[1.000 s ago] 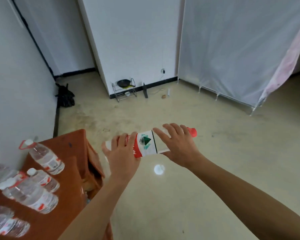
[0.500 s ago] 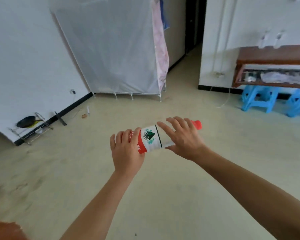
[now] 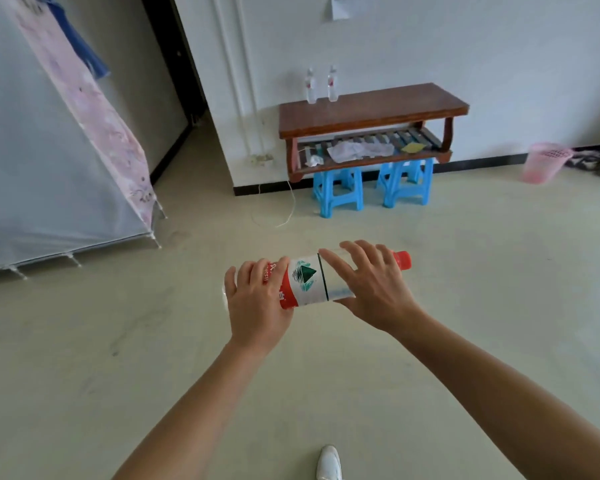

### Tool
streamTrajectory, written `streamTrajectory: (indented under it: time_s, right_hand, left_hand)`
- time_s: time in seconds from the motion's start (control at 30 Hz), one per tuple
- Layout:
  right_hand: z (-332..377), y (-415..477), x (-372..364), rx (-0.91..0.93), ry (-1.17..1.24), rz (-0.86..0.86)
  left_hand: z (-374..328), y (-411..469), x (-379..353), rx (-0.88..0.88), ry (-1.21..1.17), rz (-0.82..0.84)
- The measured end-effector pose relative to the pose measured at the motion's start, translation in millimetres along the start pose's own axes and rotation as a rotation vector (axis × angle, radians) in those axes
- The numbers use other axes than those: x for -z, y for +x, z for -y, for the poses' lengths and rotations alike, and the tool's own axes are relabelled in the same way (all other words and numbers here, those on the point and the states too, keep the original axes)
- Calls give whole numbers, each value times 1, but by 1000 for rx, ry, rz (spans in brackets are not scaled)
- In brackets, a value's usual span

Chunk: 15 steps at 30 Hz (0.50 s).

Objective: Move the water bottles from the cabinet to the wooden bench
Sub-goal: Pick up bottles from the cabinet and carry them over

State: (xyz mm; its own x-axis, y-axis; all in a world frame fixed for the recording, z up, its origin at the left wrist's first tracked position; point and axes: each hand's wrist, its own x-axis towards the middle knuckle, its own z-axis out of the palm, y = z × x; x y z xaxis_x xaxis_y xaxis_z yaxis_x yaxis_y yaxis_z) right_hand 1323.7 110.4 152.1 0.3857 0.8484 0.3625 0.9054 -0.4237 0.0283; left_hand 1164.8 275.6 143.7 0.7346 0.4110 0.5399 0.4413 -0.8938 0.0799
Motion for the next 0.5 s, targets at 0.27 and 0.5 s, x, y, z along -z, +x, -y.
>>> streamTrajectory:
  time_s: [0.27,0.5]
  right_hand:
    - [-156,87,-17,-254,-106,57]
    - [-309,122,-51,-399,-116,46]
  left_hand:
    - [-56,194,-118,-202,-174,9]
    - [-147,325,-223,-347,-252,69]
